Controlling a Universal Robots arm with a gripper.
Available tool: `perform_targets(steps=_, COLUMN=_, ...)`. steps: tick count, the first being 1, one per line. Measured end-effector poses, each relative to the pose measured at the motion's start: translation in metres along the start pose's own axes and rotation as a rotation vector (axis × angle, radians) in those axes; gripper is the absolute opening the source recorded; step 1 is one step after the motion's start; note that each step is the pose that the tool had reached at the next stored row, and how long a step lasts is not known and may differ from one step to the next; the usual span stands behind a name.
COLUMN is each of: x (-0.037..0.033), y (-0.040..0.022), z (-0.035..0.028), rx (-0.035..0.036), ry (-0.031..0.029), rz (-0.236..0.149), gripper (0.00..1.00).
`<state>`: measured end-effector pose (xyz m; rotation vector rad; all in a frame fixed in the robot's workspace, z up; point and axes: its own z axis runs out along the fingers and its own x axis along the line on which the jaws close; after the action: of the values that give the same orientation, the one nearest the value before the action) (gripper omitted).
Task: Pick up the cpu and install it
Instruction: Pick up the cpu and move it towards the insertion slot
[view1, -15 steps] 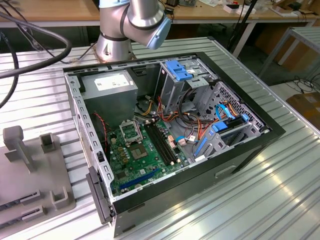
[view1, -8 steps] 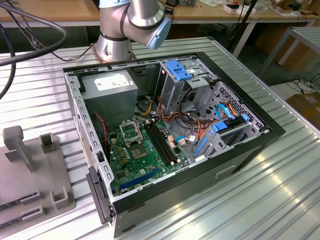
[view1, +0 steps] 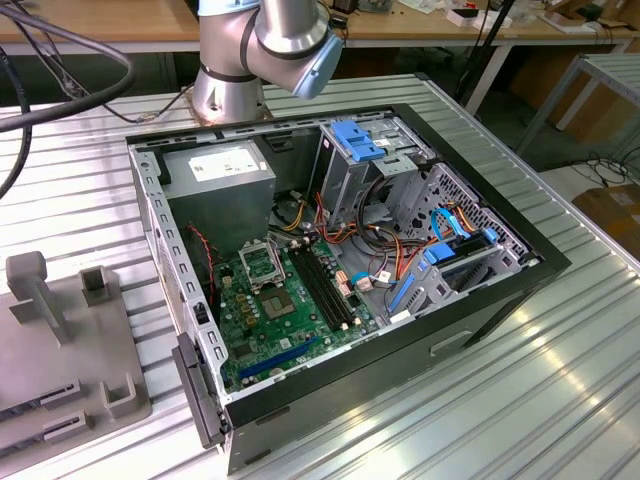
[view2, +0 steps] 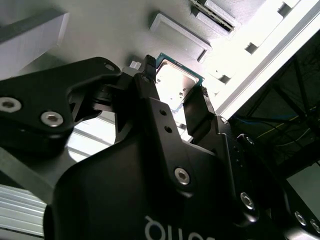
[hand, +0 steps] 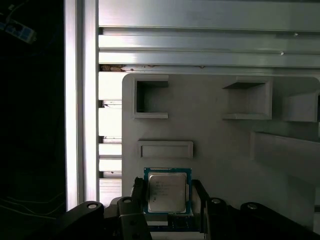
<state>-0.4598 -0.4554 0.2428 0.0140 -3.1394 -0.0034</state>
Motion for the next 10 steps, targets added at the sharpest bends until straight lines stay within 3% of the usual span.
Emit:
perform_targets(steps=6, x=0.0, y=0.0, z=-0.0006, rx=0.0001, ry=0.0002, rz=0.0, gripper=0.47)
perform_targets(steps=10, x=0.0, y=0.0, z=-0.0068, rx=0.0001, ry=0.0002, rz=0.0, gripper=0.47)
